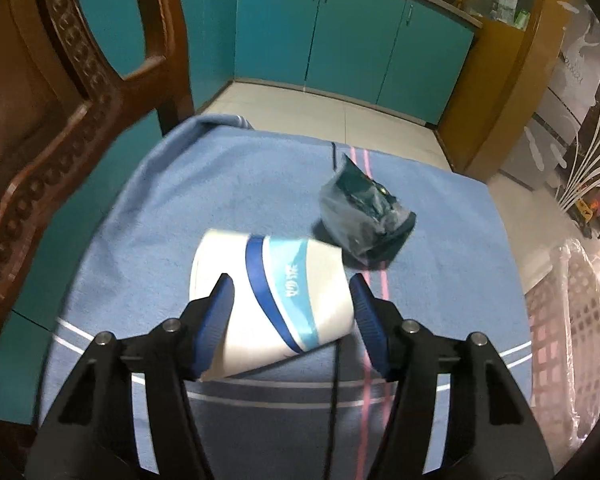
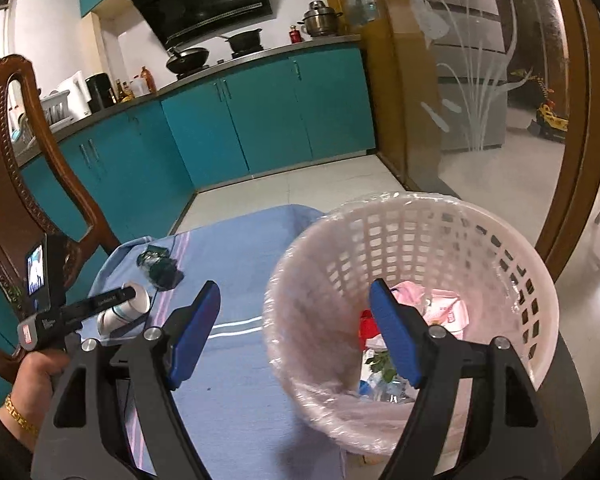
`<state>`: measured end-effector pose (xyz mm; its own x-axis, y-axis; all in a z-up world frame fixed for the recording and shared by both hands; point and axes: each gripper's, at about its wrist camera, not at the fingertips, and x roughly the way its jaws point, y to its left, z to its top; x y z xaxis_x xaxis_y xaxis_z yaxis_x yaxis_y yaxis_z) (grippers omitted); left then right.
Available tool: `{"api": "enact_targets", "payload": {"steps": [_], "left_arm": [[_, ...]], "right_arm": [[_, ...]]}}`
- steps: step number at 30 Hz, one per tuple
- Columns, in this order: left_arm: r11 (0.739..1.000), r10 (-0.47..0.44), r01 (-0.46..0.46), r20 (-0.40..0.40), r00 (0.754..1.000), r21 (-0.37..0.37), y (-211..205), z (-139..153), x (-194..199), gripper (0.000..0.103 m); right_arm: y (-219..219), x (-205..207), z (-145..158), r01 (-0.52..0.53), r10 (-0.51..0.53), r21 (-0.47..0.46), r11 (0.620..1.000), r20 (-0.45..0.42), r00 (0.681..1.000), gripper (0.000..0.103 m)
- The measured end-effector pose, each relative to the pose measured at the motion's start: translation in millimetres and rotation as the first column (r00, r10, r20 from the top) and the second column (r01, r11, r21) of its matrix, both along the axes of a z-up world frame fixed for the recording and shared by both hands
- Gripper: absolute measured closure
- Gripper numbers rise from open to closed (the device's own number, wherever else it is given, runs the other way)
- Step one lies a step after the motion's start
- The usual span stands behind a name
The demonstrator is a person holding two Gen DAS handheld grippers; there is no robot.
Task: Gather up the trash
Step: 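Reach the left tool to the white paper cup and grasp it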
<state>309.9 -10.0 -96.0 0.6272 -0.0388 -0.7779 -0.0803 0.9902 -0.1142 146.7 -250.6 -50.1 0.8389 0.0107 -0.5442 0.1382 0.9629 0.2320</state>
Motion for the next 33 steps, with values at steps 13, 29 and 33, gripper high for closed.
{"api": "enact_targets", "payload": {"steps": [13, 29, 33], "left_arm": [[0.994, 0.109, -0.109, 0.025, 0.994, 0.001, 22, 1, -3, 0.002], [0.994, 0.105, -0.105, -0.058, 0.993, 0.006, 23, -29, 14, 0.003], [0.995, 0.095, -0.095, -0.053, 0.994, 0.003, 22, -39, 16, 0.004]], "right_arm": [[11, 3, -4, -0.034, 0.034, -0.005, 0.999, -0.018, 0.999, 0.028], [14, 4, -9, -0.058, 0.058, -0.007, 0.998, -0.032, 0.998, 0.028], [18, 4, -8, -0.069, 0.068, -0.014, 0.998, -0.032, 0.997, 0.028]]}}
